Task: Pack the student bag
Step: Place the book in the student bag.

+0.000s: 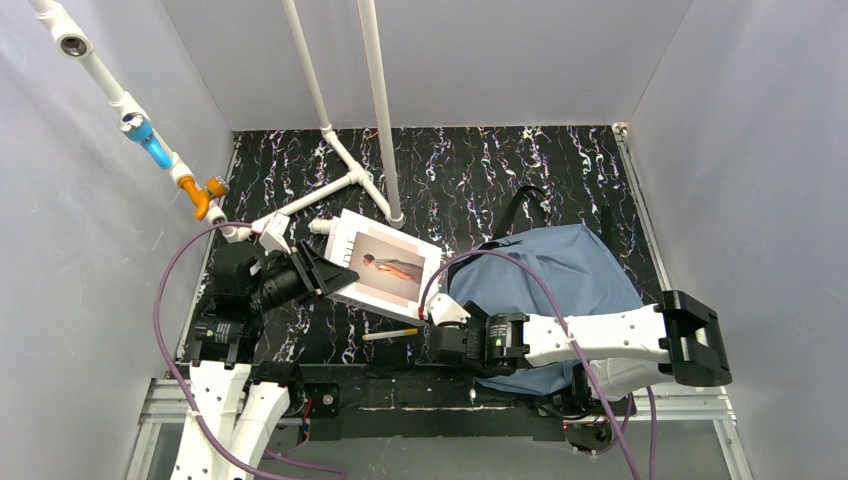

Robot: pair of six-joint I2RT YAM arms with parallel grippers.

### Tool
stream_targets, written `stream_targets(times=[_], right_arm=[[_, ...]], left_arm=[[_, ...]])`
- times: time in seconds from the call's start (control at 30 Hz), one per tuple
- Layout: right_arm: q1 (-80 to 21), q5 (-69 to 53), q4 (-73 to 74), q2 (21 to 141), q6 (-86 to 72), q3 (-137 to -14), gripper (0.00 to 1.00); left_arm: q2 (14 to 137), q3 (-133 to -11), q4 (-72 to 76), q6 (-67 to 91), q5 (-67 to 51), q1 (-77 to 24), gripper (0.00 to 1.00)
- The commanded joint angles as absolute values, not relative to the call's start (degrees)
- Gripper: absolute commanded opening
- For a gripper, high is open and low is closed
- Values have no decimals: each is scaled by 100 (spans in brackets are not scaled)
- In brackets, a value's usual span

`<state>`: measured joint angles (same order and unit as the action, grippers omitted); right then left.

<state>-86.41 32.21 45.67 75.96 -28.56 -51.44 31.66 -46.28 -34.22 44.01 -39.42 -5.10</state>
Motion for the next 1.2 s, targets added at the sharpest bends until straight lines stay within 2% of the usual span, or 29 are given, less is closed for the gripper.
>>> stream_targets(times=[0.0, 0.27, 0.33, 0.37, 0.47, 0.57, 0.6, 0.7, 0.77, 1.0, 1.17], right_arm=[[-8674, 3212, 3958, 7730, -2917, -4863, 79], [-8719, 3177, 3362, 7793, -2834, -4639, 80], [-8719, 3654, 3347, 7909, -3034, -4533, 77], [-8719, 4160, 3531, 7969, -3306, -4527, 70], [-8719, 5380, 4128, 8112, -3937, -4822, 42], [-8719, 6342, 4923, 8040, -4493, -5399, 5], [-8719, 6564, 5287, 7926, -4644, -5652, 1], [-8721, 6838, 5841, 7344, -4633, -6201, 1], [-8704, 6840, 5709, 6781, -4502, -6296, 1], [-8334, 6397, 3622, 4922, -3752, -5686, 1], [-8223, 6399, 2685, 4671, -3153, -5503, 1]], left_arm=[[3180, -4369, -3095, 4553, -4041, -527, 31], [3067, -4378, -3050, 4652, -3576, -528, 30], [3095, -4422, -3049, 4654, -3551, -527, 30], [3108, -4447, -3054, 4642, -3563, -527, 30], [3125, -4486, -3068, 4667, -3593, -527, 30], [3114, -4508, -3032, 4765, -3688, -527, 29], [3105, -4504, -2974, 4833, -3735, -527, 29], [3055, -4337, -2490, 5294, -4106, -530, 29], [2995, -4197, -2130, 5660, -4207, -533, 28], [2653, -3930, -1690, 6394, -4167, -549, 26], [2721, -3620, -1097, 6914, -3903, -1006, 25]])
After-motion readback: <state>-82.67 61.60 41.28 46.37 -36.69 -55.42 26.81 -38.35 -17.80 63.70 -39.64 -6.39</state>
